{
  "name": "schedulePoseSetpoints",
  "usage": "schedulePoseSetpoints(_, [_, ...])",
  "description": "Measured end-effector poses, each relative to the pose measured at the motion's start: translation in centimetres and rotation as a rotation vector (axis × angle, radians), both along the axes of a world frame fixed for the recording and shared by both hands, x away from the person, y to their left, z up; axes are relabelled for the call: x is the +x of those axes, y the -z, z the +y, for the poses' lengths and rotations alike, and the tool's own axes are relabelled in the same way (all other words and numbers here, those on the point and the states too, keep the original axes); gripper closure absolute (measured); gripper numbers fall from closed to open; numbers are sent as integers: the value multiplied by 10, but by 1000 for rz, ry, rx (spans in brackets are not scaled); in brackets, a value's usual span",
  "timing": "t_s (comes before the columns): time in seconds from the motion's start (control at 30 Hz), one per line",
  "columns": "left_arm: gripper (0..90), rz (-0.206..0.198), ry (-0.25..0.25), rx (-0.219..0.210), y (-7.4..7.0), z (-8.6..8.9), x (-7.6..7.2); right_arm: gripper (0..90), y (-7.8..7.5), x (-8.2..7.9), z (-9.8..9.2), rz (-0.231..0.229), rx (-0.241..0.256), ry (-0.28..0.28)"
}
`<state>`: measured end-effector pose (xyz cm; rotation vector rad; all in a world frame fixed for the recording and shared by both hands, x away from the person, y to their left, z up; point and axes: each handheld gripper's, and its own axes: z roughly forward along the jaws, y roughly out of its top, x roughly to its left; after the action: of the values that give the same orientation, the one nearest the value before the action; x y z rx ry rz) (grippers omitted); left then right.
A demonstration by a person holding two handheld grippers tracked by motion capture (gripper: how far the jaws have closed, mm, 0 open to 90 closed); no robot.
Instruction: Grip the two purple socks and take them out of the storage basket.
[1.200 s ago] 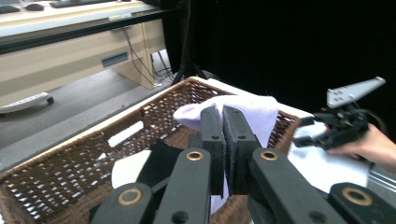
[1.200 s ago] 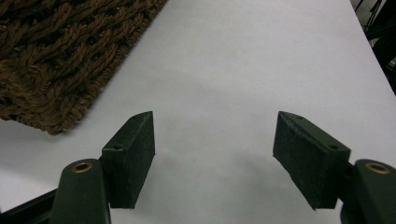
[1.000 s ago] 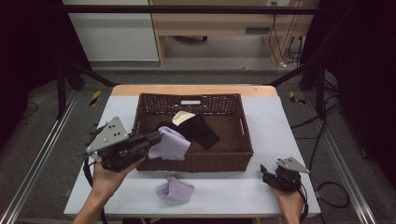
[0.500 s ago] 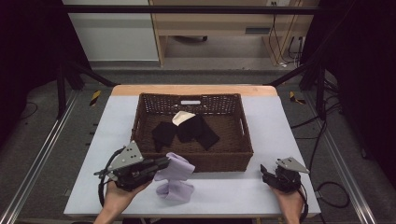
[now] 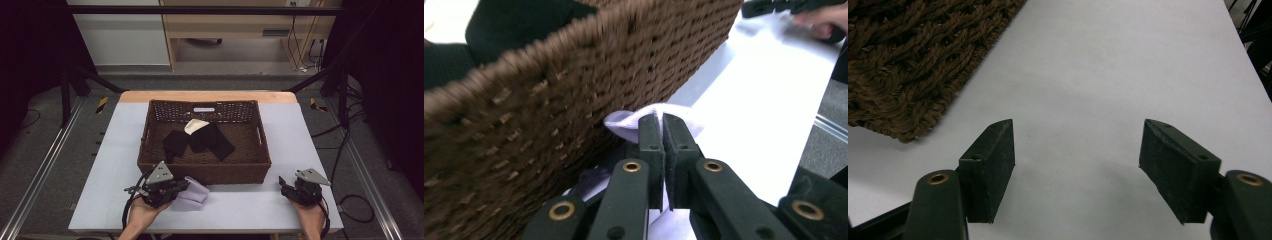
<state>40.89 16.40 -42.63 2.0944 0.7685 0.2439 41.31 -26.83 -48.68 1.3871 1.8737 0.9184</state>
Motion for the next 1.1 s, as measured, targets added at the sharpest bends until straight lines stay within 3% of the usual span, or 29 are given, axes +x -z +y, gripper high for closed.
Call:
schedulePoseSetpoints(0.27, [838, 31, 0, 21, 18, -8, 4, 303, 0, 0, 0, 1, -7, -2])
schedulePoseSetpoints(0.53, [526, 40, -15, -8, 12, -3, 2, 293, 0, 0, 1, 4, -10, -1])
schedulePoseSetpoints(0.77, [415, 19, -53, -71, -2, 20, -3, 290, 0, 1, 0, 8, 0, 4])
schedulePoseSetpoints(0.97, [385, 3, -119, -79, -5, 48, -4, 285, 0, 0, 0, 1, -1, 6])
schedulePoseSetpoints(1.1, [377, 2, -136, -66, 0, 60, -9, 269, 0, 0, -1, -3, -1, 10])
